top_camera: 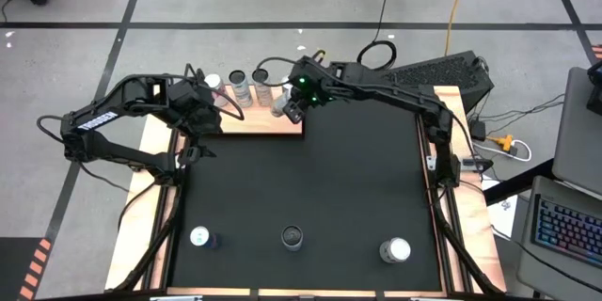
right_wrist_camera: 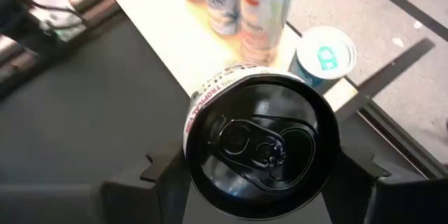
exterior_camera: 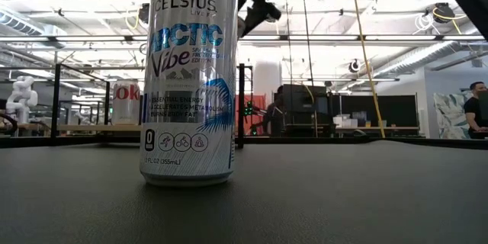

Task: Place canned beverage on shelf
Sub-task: Put the white yellow soda can on the shelf aligned with the white yellow soda can

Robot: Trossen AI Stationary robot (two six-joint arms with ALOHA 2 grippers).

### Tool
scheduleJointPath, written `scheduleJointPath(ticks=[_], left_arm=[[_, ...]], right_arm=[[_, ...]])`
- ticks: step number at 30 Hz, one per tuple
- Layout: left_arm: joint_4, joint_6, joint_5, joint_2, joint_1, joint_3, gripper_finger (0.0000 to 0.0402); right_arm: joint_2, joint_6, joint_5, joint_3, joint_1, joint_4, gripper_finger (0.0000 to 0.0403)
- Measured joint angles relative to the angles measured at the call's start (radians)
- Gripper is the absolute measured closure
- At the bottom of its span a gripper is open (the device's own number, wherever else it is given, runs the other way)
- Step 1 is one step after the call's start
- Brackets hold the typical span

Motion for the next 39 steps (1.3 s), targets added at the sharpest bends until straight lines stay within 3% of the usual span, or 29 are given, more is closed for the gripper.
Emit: scheduleJointPath(ticks=[16,39], left_arm=[[0.000,-0.001,0.000,0.000,0.000,0.000,0.0056],[0.000,0.000,0.000,0.000,0.000,0.000,0.0056]], right_arm=[[0.125,-0.074,-0.052,-0.001,-0.029,0.002,0.0177],[0.128,-0.152,-0.054,-0.001,-0.041,0.012,0.0170]])
